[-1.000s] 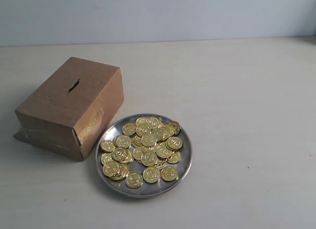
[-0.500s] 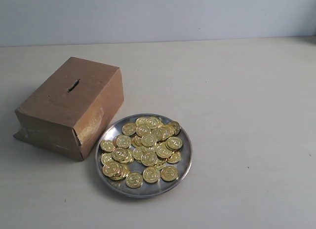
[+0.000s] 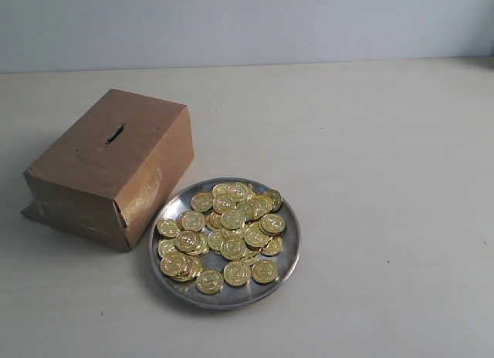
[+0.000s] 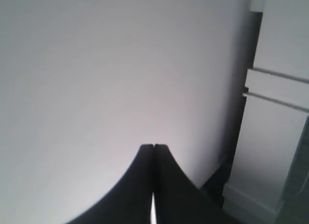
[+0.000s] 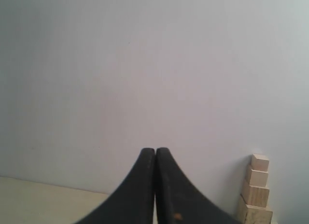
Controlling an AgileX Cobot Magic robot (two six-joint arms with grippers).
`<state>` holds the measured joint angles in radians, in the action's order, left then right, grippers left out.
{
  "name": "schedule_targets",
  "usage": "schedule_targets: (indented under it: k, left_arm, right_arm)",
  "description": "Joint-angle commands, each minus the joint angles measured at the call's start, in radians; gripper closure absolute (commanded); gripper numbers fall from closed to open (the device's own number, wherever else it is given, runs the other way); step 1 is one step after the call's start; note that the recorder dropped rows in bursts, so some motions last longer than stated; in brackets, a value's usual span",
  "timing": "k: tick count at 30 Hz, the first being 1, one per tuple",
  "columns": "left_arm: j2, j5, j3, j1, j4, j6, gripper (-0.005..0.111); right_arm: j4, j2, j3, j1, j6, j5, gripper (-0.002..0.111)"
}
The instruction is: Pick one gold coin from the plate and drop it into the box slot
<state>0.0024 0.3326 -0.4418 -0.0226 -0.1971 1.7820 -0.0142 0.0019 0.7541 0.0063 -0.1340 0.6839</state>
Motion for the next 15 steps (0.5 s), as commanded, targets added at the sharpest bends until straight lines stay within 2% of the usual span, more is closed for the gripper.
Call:
schedule_targets:
  k: [1, 7, 15]
  left_arm:
    - [-0.002, -0.019, 0.075, 0.001, 0.111, -0.001, 0.107]
    - [-0.002, -0.052, 0.165, 0.001, 0.111, -0.001, 0.107]
    - [-0.002, -0.257, 0.262, -0.010, 0.157, -0.001, 0.107]
  right_arm:
    - [0.048, -0.002, -0.080, -0.003, 0.005, -0.086, 0.108]
    - [0.029, -0.002, -0.247, -0.003, 0.005, -0.244, 0.108]
    - [0.014, -0.002, -0.445, -0.003, 0.005, -0.292, 0.108]
